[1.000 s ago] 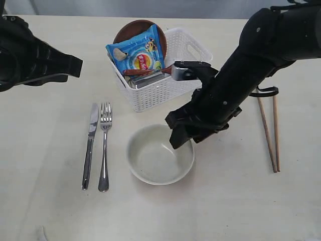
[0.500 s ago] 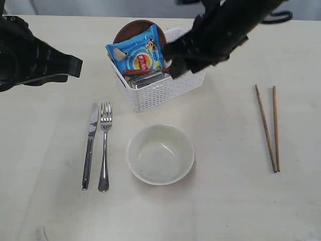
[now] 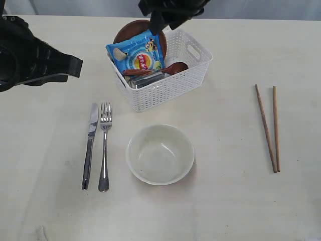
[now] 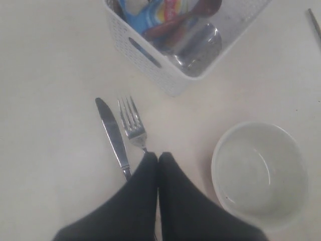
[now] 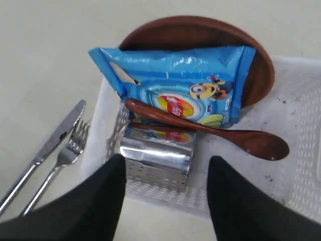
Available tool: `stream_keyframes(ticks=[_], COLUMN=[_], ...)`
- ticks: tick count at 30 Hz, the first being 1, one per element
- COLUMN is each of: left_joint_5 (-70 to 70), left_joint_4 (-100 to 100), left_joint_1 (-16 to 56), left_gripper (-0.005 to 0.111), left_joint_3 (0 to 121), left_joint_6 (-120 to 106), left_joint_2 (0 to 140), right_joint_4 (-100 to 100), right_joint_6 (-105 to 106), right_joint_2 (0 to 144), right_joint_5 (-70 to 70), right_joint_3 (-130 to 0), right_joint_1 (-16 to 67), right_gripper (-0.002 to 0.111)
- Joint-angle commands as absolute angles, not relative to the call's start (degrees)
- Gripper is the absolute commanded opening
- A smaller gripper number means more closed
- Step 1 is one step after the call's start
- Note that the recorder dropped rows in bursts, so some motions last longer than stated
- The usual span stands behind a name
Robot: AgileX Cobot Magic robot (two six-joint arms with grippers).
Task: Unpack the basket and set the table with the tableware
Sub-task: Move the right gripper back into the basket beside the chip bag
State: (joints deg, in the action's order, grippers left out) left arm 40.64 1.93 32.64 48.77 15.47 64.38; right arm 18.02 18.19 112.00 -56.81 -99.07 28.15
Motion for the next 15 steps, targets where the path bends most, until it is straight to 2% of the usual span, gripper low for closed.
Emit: stream_keyframes(ticks=[1, 15], left_joint_5=[40.17, 40.17], left_joint_4=[1.95, 1.95], left_joint_1=[32.63, 32.63], left_gripper=[0.0, 0.0], left_joint_3=[48.42, 48.42], left_joint_6=[15.24, 15.24], left_joint_2=[63.97, 63.97], right_joint_4=[13.96, 1.82], right_joint_6=[20.08, 18.4], right_joint_2=[116.43, 121.78], right_joint_5=[-57.7, -46.11], right_joint_3=[-99.54, -99.54], right_joint_1=[29.56, 37.49], right_gripper=[0.048, 0.048])
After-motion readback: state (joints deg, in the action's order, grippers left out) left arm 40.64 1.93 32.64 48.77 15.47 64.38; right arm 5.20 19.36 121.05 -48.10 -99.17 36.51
